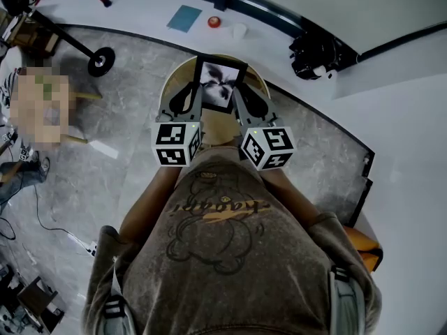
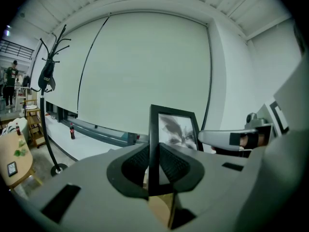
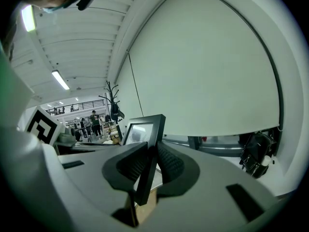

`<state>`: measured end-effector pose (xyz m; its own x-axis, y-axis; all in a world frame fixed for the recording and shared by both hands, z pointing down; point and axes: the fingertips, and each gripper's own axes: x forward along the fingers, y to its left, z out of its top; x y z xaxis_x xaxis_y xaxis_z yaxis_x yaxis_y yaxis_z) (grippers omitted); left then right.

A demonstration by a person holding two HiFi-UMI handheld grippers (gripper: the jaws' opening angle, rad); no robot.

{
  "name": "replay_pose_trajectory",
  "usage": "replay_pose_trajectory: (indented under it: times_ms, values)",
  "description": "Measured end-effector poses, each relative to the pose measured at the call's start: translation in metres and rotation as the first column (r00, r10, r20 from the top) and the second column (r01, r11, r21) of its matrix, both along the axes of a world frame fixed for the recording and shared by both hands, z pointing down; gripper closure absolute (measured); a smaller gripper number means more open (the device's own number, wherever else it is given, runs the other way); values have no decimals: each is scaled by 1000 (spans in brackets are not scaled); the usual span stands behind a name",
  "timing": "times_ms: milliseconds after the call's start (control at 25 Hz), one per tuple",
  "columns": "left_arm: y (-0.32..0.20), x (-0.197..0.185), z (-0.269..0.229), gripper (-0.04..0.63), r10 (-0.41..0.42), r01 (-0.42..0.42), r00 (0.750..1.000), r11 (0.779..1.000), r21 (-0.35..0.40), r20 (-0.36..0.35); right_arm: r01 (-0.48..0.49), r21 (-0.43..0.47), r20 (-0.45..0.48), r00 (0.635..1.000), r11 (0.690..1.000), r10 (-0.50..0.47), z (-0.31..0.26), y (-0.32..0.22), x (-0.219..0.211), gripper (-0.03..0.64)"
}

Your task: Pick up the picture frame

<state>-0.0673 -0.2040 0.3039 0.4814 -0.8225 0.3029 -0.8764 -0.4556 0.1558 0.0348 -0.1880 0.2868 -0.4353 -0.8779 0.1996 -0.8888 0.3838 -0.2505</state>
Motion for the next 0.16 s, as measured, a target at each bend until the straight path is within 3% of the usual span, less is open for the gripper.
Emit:
replay_pose_trajectory:
  times_ms: [160]
  values:
    - [0,1,4,517,1,-1,1000,1000,-7,0,0,-7,-1,1000,1000,0,4,0,1,540]
